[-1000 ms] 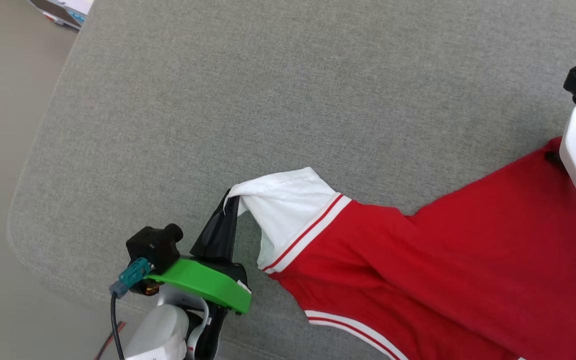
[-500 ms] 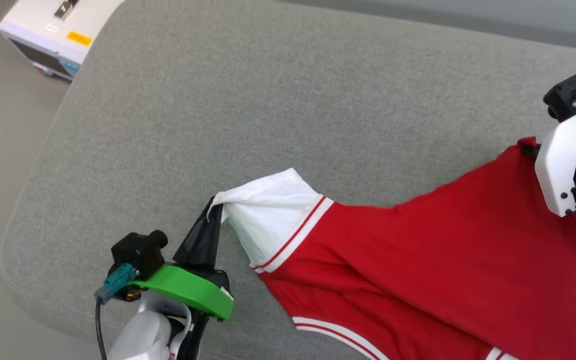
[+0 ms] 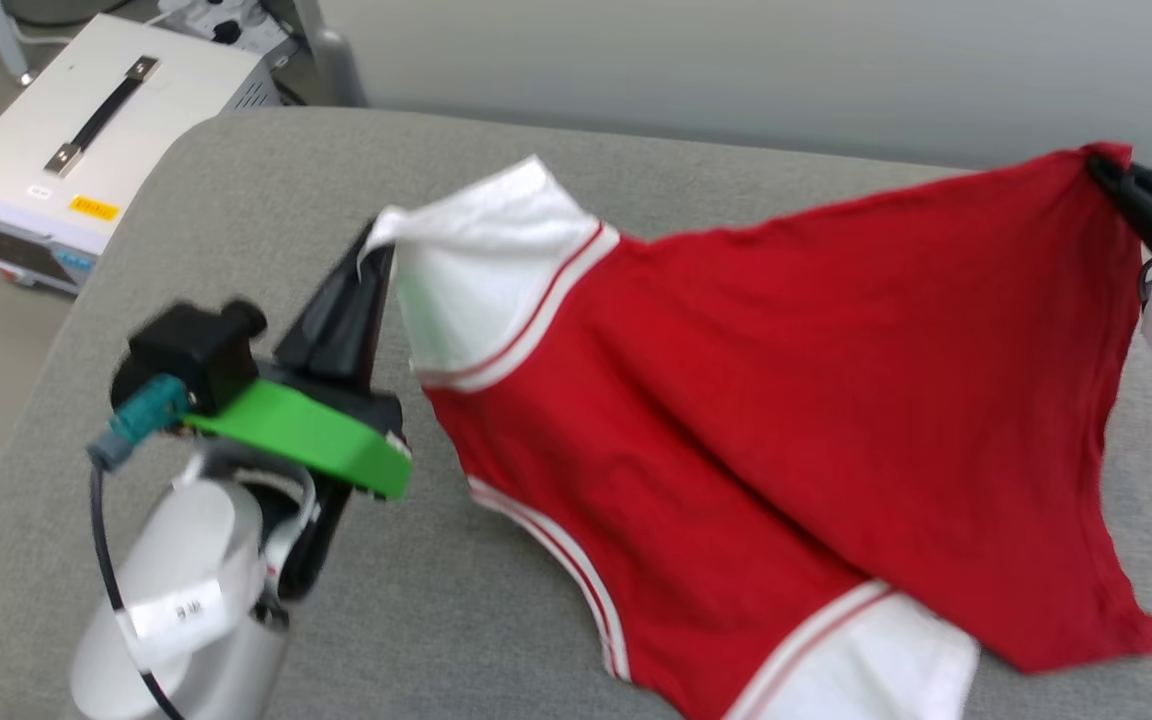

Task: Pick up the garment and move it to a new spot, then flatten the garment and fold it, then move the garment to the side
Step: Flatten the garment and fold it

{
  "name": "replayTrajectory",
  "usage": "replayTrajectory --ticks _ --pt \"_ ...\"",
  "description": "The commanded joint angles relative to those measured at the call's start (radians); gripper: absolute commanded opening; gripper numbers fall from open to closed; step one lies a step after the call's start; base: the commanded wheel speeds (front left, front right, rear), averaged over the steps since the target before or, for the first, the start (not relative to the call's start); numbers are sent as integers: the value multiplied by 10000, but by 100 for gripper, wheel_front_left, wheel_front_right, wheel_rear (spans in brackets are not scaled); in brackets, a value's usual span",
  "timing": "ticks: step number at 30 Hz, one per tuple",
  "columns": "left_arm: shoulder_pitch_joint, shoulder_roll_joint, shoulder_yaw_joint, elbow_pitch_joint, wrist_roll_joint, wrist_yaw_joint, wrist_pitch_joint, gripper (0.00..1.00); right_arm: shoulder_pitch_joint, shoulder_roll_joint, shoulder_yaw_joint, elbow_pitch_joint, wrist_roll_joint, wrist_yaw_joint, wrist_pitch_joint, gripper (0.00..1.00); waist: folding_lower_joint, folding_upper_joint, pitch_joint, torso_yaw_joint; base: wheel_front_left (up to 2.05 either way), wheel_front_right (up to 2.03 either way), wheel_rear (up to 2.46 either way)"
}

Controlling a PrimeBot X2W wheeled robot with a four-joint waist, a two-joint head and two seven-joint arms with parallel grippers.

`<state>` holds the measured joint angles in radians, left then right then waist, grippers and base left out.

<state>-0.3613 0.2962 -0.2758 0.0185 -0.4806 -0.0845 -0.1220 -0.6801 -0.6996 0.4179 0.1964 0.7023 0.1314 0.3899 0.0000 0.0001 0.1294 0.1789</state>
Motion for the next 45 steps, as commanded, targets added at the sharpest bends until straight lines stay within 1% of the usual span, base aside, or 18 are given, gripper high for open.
replayTrajectory --ticks 1,7,13,19,24,28,33,37,40,41,42,45 --pt "-504 150 61 -140 62 -56 108 0 90 65 -203 -161 10 -7 -68 0 0 -1 -315 -368 0 0 0" --pt "-2414 449 96 -385 74 -193 628 0 -74 341 -1288 -785 -256 -7 -108 0 0 -1 -231 -608 0 0 0" --pt "-4470 575 -73 -182 30 -320 1051 0 -645 734 -2042 -1404 -725 -7 1 0 0 -1 389 -787 0 0 0" --pt "-6485 733 -199 339 32 -390 1313 0 -1850 1115 -2492 -1710 -1099 -7 331 0 0 -1 1518 -922 0 0 0" --pt "-8483 921 -280 1049 117 -425 1457 0 -3692 1301 -2681 -1440 -1490 -7 635 0 0 -1 2760 -1033 0 0 0" --pt "-10251 1082 -381 1822 138 -445 1539 0 -5534 1461 -2449 -903 -1909 -7 678 0 0 -1 3720 -1184 0 0 0" --pt "-12180 1185 -565 2944 150 -456 1406 0 -7710 1636 -1952 149 -2440 -7 281 0 0 -1 4472 -1342 0 0 0" --pt "-13694 1245 -826 3811 156 -459 1179 0 -9459 1818 -1593 1336 -2708 -7 -337 0 0 -1 4824 -1478 0 0 0" --pt "-14564 1226 -1007 4291 101 -460 985 0 -10420 2039 -1462 2180 -2733 -7 -769 0 0 -1 4959 -1543 0 0 0" --pt "-15157 1177 -1187 4794 -19 -460 731 0 -11135 2229 -1206 2973 -2756 -7 -1165 0 0 -1 5057 -1576 0 0 0" --pt "-15457 1206 -1408 5283 -103 -461 550 0 -11485 2335 -891 3507 -2772 -7 -1465 0 0 -1 5168 -1585 0 0 0" --pt "-15448 1269 -1651 5733 -256 -461 343 0 -11555 2430 -550 4014 -2640 -7 -1739 0 0 -1 5259 -1576 0 0 0"
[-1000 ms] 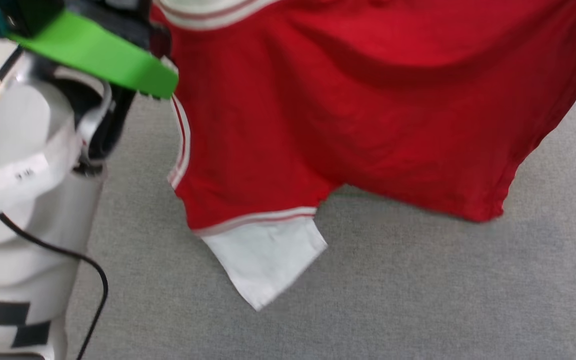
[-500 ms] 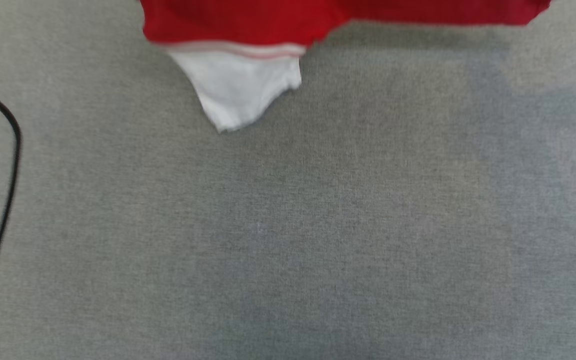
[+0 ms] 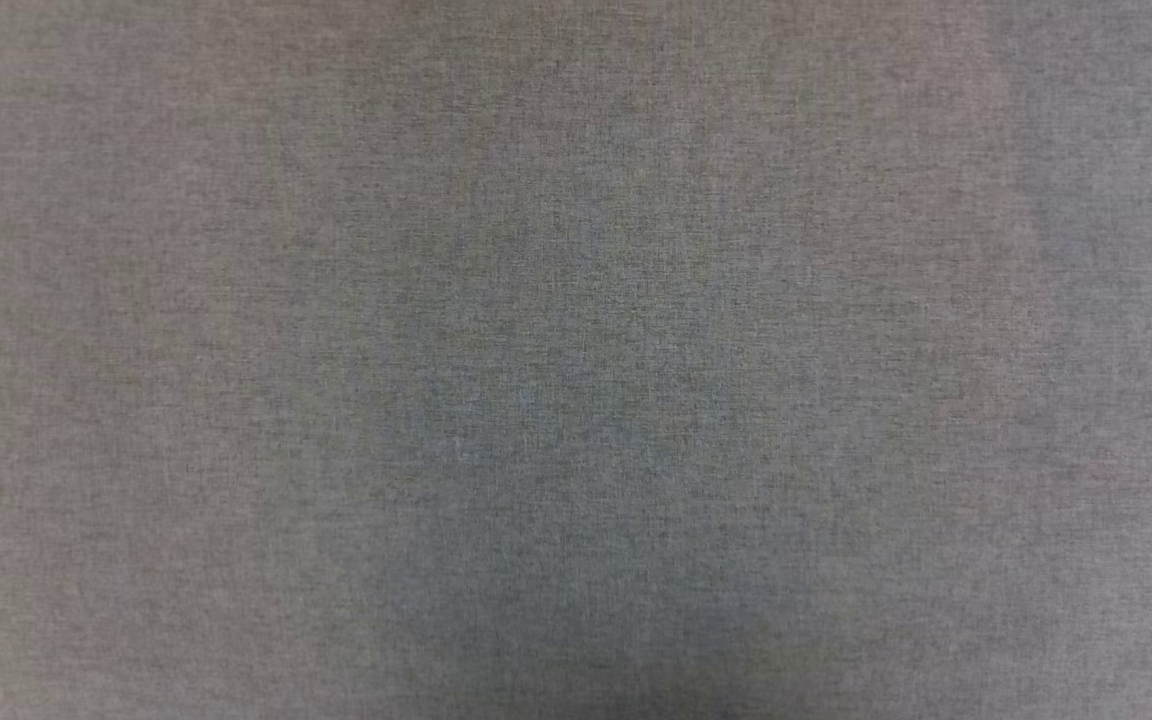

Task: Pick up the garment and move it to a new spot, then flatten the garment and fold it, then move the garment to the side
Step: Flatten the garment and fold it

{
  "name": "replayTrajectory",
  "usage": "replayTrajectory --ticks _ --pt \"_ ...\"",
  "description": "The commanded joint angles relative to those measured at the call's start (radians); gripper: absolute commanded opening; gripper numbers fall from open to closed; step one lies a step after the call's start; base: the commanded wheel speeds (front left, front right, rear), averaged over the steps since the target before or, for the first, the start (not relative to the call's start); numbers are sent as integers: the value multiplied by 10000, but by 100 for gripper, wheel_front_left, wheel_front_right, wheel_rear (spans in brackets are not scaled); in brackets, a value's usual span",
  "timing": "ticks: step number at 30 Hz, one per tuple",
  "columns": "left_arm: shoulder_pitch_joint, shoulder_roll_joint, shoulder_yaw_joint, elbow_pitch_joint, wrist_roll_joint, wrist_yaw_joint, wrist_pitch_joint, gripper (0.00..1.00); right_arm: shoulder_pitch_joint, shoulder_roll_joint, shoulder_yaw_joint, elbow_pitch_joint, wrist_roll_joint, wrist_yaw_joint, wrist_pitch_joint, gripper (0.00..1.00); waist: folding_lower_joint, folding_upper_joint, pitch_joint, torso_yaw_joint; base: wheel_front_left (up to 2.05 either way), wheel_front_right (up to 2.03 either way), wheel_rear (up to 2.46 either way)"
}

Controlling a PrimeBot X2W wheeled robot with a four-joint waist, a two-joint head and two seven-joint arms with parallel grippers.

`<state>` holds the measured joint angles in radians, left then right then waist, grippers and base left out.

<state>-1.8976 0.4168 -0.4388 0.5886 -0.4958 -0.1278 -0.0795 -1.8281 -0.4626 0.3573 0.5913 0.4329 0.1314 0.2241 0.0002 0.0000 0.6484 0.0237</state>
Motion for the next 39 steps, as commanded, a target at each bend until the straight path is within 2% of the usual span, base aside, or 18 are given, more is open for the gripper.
replayTrajectory --ticks 1,7,12,20,29,39 --pt "4 89 -107 138 -154 -28 -156 0 -37 90 141 202 118 -7 -166 0 -2 0 87 -20 0 0 0" --pt "1094 380 -628 519 -681 -28 -764 0 762 244 749 903 647 -7 -796 0 -2 0 45 50 0 0 0" --pt "2825 904 -1132 272 -1042 -28 -1194 0 2156 326 1569 1026 1198 -7 -1357 0 -2 0 -263 48 0 0 0" --pt "6180 1185 -1316 -581 -1597 104 -1618 0 4819 -228 3016 626 2294 -7 -1968 0 -2 0 -1247 176 0 0 0" --pt "10398 1373 -1412 -1967 -2179 794 -1770 0 8006 -1092 4293 -351 3243 -7 -2175 0 -2 0 -2826 323 0 0 0" --pt "14477 1497 -1527 -3562 -3013 1845 -1790 0 10921 -1690 4759 -815 4027 -7 -2175 0 -2 0 -4434 453 0 0 0"
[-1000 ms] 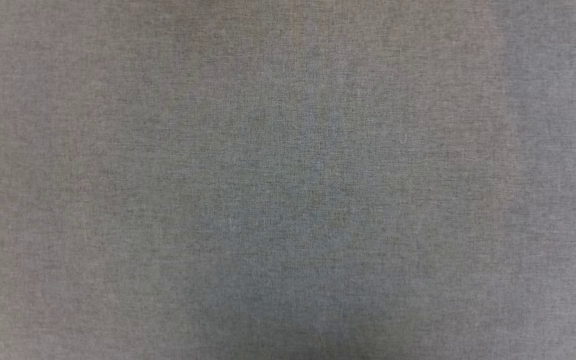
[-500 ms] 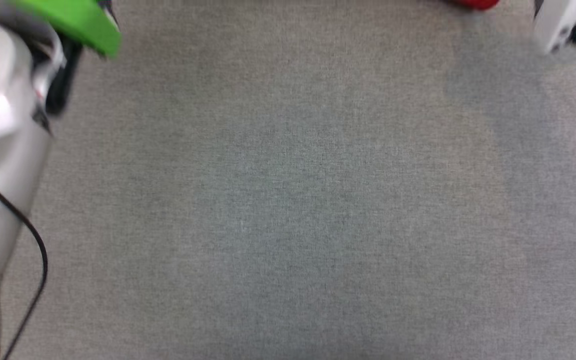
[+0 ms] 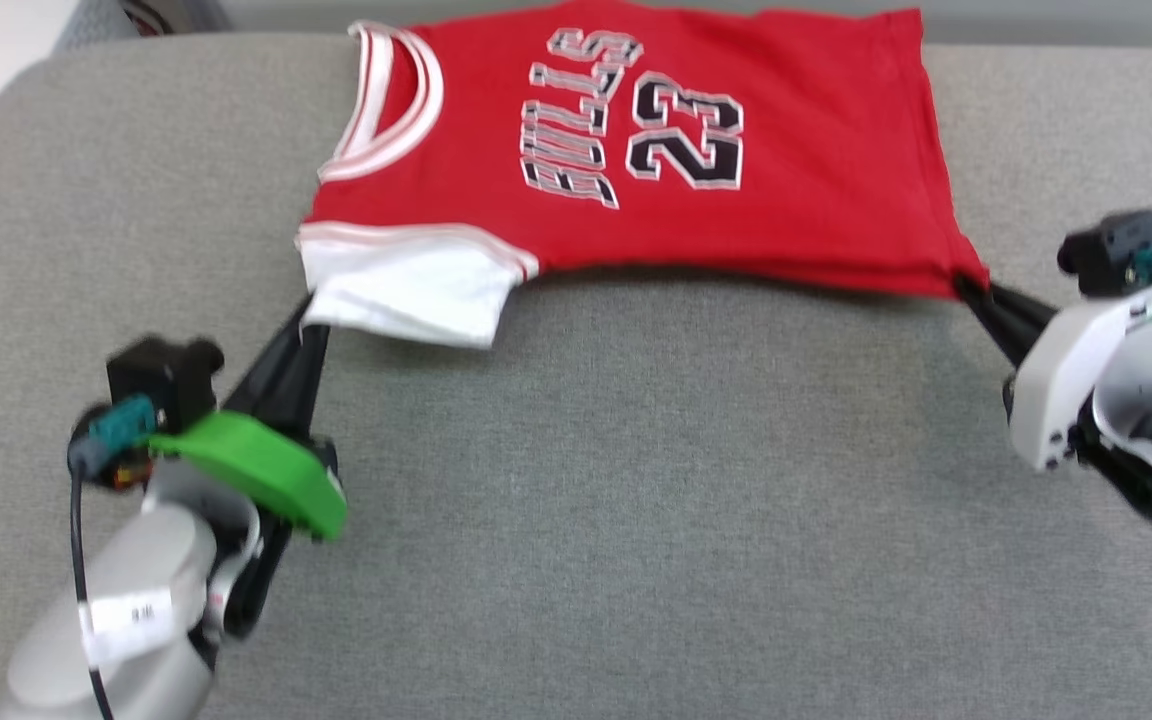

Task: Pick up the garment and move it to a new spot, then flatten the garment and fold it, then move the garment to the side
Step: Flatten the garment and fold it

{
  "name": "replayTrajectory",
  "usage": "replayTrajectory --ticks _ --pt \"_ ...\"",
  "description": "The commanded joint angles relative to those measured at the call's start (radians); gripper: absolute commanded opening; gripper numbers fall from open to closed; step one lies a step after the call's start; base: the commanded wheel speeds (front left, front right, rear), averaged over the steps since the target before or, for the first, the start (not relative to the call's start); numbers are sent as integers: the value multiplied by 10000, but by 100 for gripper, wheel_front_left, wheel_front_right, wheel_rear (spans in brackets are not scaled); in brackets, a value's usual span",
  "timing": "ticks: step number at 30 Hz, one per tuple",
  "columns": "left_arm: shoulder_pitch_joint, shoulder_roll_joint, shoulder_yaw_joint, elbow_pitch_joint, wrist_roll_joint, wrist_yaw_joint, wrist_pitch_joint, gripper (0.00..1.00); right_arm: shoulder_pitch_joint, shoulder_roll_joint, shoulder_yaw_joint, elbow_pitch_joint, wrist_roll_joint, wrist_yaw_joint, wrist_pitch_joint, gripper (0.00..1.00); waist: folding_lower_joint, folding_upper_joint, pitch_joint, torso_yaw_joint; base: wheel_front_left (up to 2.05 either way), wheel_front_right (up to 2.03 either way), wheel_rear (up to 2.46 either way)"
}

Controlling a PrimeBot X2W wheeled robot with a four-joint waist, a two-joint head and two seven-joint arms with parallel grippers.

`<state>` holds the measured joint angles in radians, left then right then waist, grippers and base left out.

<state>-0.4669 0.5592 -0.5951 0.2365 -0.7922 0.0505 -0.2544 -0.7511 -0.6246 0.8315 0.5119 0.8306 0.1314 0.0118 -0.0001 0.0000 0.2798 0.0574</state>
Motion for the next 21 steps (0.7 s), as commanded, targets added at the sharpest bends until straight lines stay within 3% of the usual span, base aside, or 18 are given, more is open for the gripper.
replayTrajectory --ticks 1,8,21 --pt "481 107 41 -154 -133 134 -42 0 357 -126 19 -45 90 -7 -61 0 1 0 -848 126 0 0 0" --pt "2519 -23 -183 -847 -621 699 -28 0 2175 -568 -160 -104 501 -7 -254 0 1 0 -1807 388 0 0 0" --pt "5151 -12 -778 -1119 -1288 980 107 0 5487 -810 -1066 -925 481 -7 -249 0 1 0 -3006 493 0 0 0"
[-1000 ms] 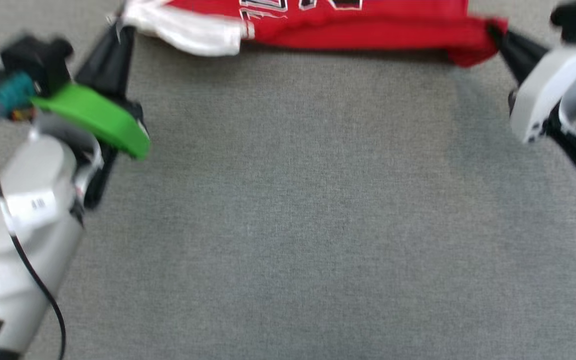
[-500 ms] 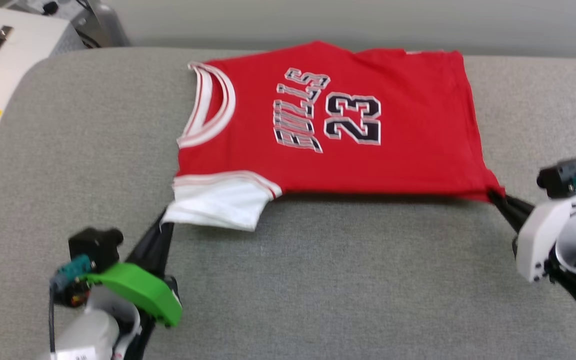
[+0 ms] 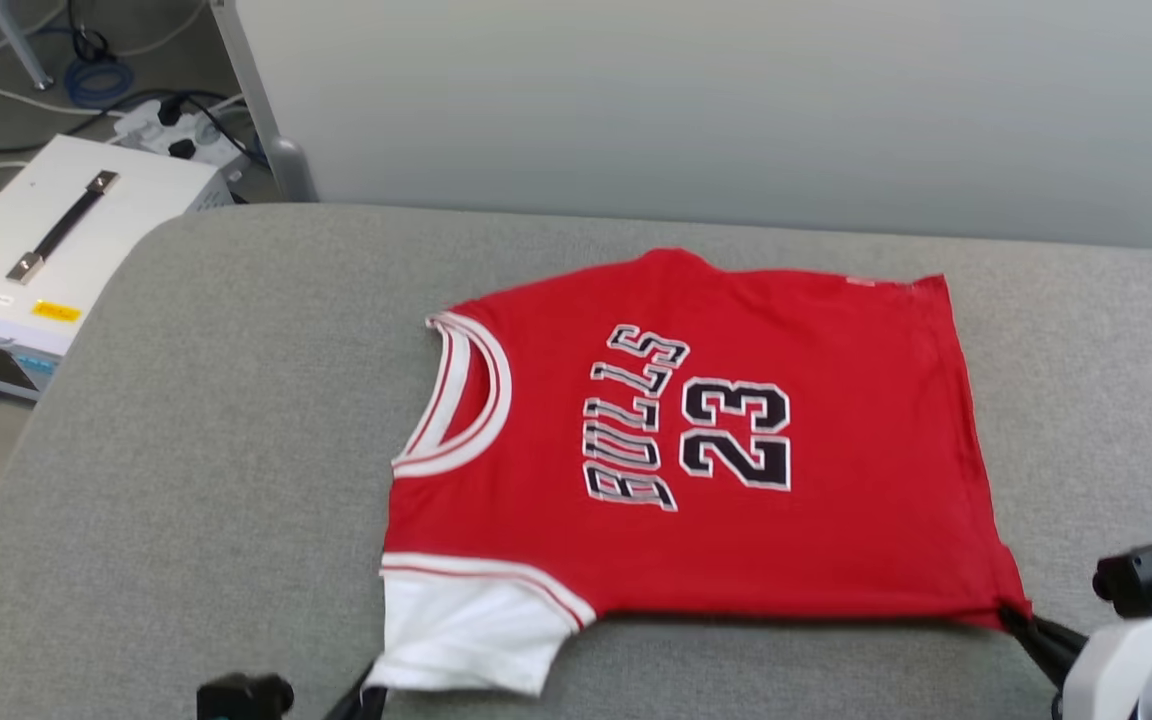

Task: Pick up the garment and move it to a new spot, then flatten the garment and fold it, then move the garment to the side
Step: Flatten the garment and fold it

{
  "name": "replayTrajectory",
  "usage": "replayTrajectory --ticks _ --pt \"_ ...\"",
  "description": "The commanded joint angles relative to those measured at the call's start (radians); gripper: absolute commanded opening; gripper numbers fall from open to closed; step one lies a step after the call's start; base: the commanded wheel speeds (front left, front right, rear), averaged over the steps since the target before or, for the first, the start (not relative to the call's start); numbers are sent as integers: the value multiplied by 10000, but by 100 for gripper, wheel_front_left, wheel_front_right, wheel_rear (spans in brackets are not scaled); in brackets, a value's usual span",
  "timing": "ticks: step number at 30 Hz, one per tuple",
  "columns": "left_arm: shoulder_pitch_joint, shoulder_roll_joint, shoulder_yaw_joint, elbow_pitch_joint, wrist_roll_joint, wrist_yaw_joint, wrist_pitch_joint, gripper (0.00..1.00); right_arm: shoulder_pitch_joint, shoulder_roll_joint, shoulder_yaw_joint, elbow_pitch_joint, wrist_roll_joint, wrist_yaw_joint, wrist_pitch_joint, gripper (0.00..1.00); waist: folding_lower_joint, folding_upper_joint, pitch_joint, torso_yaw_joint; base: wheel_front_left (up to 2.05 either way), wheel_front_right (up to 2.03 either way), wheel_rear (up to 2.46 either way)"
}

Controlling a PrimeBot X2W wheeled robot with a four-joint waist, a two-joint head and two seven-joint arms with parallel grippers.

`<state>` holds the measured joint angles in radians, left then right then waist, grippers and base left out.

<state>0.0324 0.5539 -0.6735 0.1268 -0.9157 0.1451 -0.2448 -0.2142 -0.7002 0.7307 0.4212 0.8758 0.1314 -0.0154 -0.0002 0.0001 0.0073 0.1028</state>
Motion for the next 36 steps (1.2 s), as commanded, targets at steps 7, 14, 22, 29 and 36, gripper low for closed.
replayTrajectory --ticks 7,14,22,29,36 --pt "1039 103 -267 -195 -321 188 259 0 1601 -201 -849 -480 -115 -7 462 0 2 -1 -543 0 0 0 0" --pt "1380 186 -580 -377 -398 174 621 0 2765 -263 -1680 -1272 -323 -7 1075 0 2 -1 -546 -5 0 0 0" --pt "682 269 -550 -532 -30 75 597 0 3213 203 -2962 -1999 -783 -7 1592 0 2 -1 -429 -12 0 0 0" --pt "-1045 527 -493 -387 569 -375 995 0 2818 670 -3852 -2639 -1095 -7 2128 0 2 -1 -75 -139 0 0 0" --pt "-4072 353 -363 1030 994 -1500 1627 0 1588 1082 -4418 -2927 -1266 -7 2866 0 2 -1 1217 -471 0 0 0"
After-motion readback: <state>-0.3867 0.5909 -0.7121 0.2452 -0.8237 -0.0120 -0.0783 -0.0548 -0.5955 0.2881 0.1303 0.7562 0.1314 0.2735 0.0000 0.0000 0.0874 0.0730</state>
